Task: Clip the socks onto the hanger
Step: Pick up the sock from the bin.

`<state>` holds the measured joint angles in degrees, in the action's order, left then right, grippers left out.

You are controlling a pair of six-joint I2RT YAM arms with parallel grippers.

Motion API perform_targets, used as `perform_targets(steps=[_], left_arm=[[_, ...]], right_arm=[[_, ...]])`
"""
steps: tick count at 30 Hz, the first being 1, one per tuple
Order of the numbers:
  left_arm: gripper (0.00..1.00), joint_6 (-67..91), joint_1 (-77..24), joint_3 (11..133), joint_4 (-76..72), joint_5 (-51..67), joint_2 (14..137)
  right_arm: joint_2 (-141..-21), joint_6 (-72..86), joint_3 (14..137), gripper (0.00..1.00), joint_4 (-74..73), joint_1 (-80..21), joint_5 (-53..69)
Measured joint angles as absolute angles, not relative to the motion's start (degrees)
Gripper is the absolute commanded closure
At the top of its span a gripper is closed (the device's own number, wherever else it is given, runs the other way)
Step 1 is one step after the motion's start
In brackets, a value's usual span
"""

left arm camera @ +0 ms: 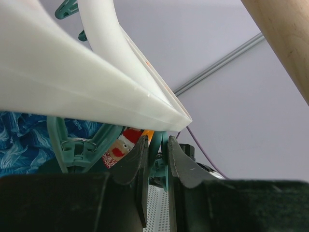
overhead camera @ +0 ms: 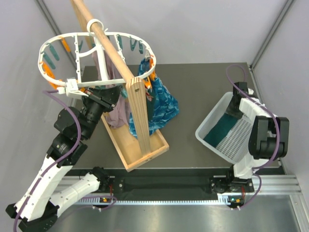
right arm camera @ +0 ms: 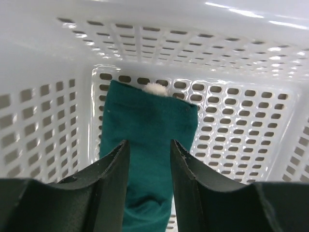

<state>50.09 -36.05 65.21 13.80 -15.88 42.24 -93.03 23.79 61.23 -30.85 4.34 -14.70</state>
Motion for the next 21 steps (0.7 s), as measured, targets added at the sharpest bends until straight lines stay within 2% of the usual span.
perform_targets(steps=[5, 12, 18, 21], left_arm=[[1.0, 50.1, -36.1, 65.2, 13.8, -15.9, 42.3], [1.0, 50.1, -36.1, 65.2, 13.8, -15.8, 42.3], [1.0, 50.1, -36.1, 65.2, 13.8, -15.7, 42.3], [1.0, 50.0, -36.1, 65.2, 13.8, -15.6, 42.3]], right_arm=[[-98.0, 24.1, 61.9, 0.58, -30.5, 4.7, -15.2], [-99.0, 24.1, 61.9, 0.62, -29.7, 4.7, -15.5], [-99.1, 24.1, 61.5, 0.79, -28.9, 4.7, -15.6], [-98.9, 24.3, 61.0, 1.0, -28.3, 4.8, -15.9]])
